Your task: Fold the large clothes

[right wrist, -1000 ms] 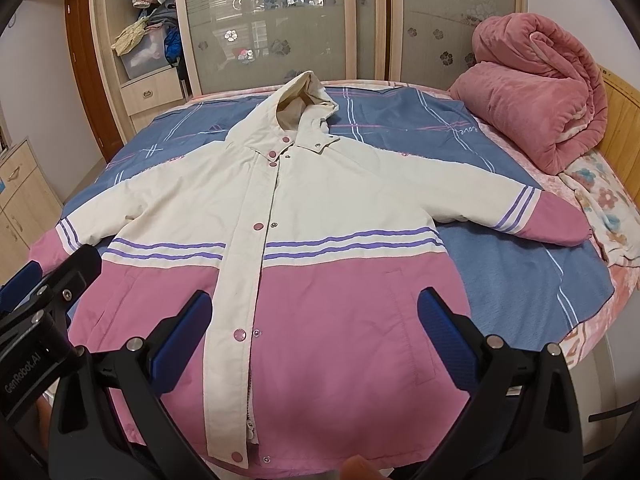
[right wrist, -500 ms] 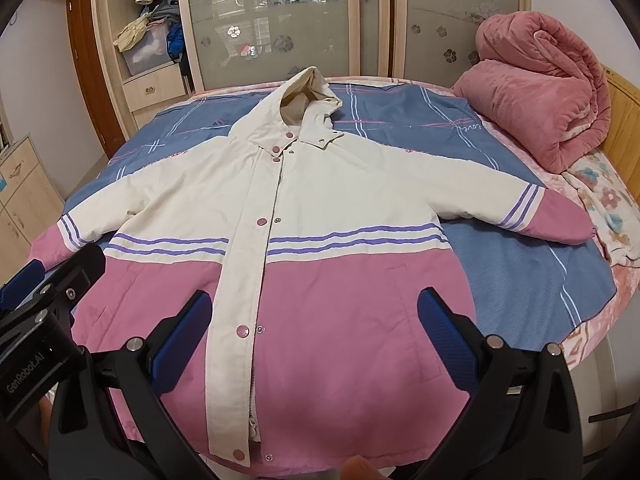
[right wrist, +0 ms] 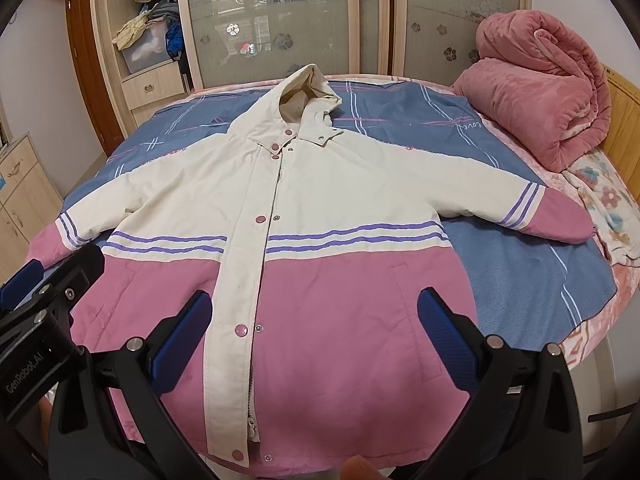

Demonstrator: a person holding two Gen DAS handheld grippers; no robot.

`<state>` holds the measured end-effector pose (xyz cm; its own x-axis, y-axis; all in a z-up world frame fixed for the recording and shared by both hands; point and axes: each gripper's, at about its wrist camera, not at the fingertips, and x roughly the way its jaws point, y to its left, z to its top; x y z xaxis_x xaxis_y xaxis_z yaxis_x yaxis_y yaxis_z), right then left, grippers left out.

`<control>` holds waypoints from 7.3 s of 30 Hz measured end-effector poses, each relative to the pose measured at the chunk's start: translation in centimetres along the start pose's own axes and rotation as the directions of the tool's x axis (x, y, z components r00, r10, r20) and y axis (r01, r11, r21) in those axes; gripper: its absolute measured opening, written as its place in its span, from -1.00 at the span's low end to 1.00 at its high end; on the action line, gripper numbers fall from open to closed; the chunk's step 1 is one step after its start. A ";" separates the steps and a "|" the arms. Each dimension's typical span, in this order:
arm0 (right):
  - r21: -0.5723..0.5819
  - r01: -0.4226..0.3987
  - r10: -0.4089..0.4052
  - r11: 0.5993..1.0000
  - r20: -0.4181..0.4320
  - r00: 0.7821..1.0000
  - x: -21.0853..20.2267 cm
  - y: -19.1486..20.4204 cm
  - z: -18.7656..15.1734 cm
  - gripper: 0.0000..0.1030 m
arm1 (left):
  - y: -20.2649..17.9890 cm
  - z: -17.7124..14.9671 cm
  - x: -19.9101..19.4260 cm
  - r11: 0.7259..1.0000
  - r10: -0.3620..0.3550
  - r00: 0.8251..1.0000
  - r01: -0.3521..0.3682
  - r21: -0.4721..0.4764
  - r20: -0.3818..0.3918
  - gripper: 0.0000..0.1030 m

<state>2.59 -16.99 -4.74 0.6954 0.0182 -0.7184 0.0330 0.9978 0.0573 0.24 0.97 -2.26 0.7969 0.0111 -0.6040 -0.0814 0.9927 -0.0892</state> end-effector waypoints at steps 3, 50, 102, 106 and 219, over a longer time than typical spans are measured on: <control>0.000 0.000 0.000 1.000 -0.005 1.000 0.3 -0.1 -0.1 0.97 | 0.0 0.0 0.2 1.000 0.001 1.000 -0.001 0.002 -0.004 0.96; 0.736 0.233 -0.214 0.636 -0.122 0.969 18.2 -34.8 2.1 0.85 | -11.0 0.8 17.3 0.994 -0.113 0.948 0.111 -0.023 -0.296 0.96; 0.910 0.135 -0.225 0.392 -0.048 0.973 17.3 -43.6 1.8 0.38 | -20.0 -4.8 23.4 0.962 -0.093 0.926 0.179 0.207 -0.365 0.96; 0.924 0.069 -0.171 0.376 -0.004 0.985 17.8 -44.9 1.1 0.40 | -20.0 -4.8 23.2 0.962 -0.100 0.930 0.181 0.205 -0.353 0.96; 0.206 -0.421 0.367 0.884 0.253 0.895 17.4 -20.0 9.9 0.62 | -14.1 -3.1 17.6 0.967 -0.212 0.958 0.177 -0.181 -0.192 0.96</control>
<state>21.13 -37.24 -11.58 0.8160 0.3668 -0.4467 -0.1158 0.8609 0.4955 13.53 -13.16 -14.06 0.6659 -0.2225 -0.7121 -0.0460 0.9404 -0.3369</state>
